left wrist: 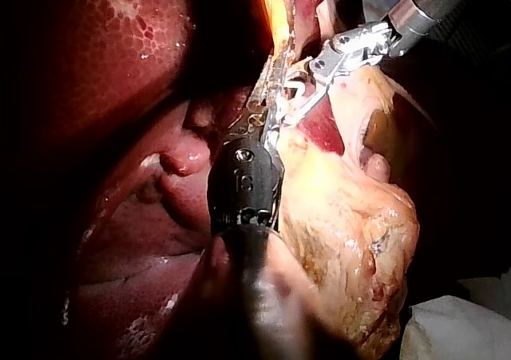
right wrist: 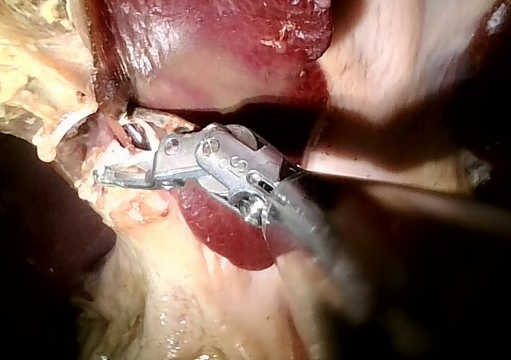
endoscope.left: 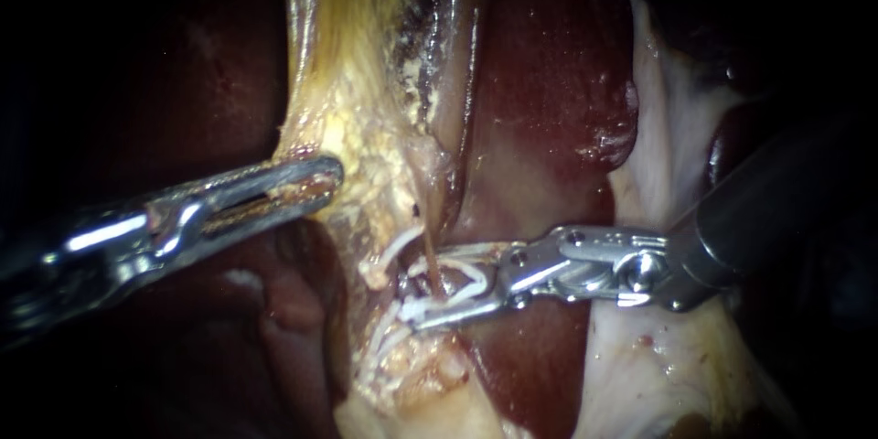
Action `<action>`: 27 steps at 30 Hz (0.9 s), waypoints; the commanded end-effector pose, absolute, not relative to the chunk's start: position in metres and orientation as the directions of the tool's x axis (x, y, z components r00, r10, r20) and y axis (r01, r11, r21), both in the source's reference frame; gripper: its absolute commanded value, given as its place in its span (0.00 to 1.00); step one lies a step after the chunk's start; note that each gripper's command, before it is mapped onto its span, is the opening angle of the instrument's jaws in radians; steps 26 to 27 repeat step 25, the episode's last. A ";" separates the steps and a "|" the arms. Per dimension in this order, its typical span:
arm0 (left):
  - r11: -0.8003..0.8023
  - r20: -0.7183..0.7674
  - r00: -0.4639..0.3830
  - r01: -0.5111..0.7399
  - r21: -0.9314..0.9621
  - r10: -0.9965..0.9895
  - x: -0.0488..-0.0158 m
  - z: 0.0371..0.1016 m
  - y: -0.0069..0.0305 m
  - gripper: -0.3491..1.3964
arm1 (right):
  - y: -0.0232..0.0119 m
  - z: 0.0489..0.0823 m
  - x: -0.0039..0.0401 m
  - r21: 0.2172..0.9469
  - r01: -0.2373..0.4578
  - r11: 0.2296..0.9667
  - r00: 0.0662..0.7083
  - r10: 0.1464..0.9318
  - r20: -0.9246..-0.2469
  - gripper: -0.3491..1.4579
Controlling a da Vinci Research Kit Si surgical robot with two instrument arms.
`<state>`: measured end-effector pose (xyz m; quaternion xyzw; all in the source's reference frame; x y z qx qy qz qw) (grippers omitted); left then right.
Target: Clipping second clip right tube
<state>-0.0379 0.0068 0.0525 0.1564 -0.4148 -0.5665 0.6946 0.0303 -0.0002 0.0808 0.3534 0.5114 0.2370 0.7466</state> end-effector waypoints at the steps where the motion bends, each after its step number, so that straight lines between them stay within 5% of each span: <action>1: 0.309 0.399 0.014 0.657 0.687 -0.917 -0.0379 0.0525 0.0068 0.00 | -0.0002 0.0807 0.0303 0.779 0.003 0.626 0.365 0.725 -0.584 0.46; 4: 0.309 0.399 0.014 0.657 0.687 -0.917 -0.0379 0.0525 0.0067 0.00 | -0.0001 0.0807 0.0303 0.810 -0.013 0.586 0.360 0.759 -0.543 0.41; 6: 0.309 0.399 0.014 0.657 0.687 -0.917 -0.0379 0.0525 0.0067 0.00 | 0.0000 0.0806 0.0302 0.827 -0.022 0.562 0.359 0.776 -0.518 0.28; 8: 0.309 0.399 0.014 0.657 0.687 -0.917 -0.0379 0.0525 0.0067 0.00 | 0.0001 0.0803 0.0299 0.840 -0.026 0.541 0.359 0.790 -0.498 0.02; 9: 0.309 0.399 0.014 0.657 0.687 -0.917 -0.0379 0.0525 0.0067 0.00 | 0.0002 0.0803 0.0298 0.847 -0.029 0.531 0.358 0.796 -0.487 0.00; 23: 0.310 0.399 0.014 0.657 0.687 -0.917 -0.0379 0.0526 0.0067 0.00 | -0.0001 0.0804 0.0295 0.864 -0.049 0.501 0.374 0.811 -0.449 0.00; 25: 0.310 0.399 0.015 0.657 0.687 -0.917 -0.0379 0.0526 0.0068 0.00 | -0.0001 0.0804 0.0295 0.864 -0.049 0.501 0.374 0.812 -0.449 0.12; 27: 0.310 0.399 0.015 0.657 0.687 -0.917 -0.0379 0.0526 0.0068 0.00 | -0.0001 0.0804 0.0295 0.864 -0.049 0.501 0.374 0.812 -0.449 0.12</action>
